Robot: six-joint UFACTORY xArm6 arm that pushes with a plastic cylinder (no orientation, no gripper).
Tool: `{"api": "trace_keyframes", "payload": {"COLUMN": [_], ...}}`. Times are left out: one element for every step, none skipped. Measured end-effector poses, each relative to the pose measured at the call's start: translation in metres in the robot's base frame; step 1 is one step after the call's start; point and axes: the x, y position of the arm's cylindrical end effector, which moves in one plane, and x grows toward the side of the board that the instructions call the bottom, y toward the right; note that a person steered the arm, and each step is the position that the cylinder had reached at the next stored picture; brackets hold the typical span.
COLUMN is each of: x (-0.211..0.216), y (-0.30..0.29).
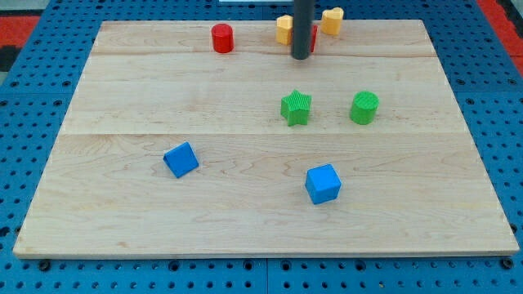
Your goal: Move the yellow heart above the yellow hexagon
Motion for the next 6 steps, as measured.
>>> {"api": "trace_keyframes", "payload": {"x": [-0.015,-0.054,-0.087,-0.089,-0.089,-0.087], "y": [0.056,0.068,0.104,0.103,0.070,-0.007]}}
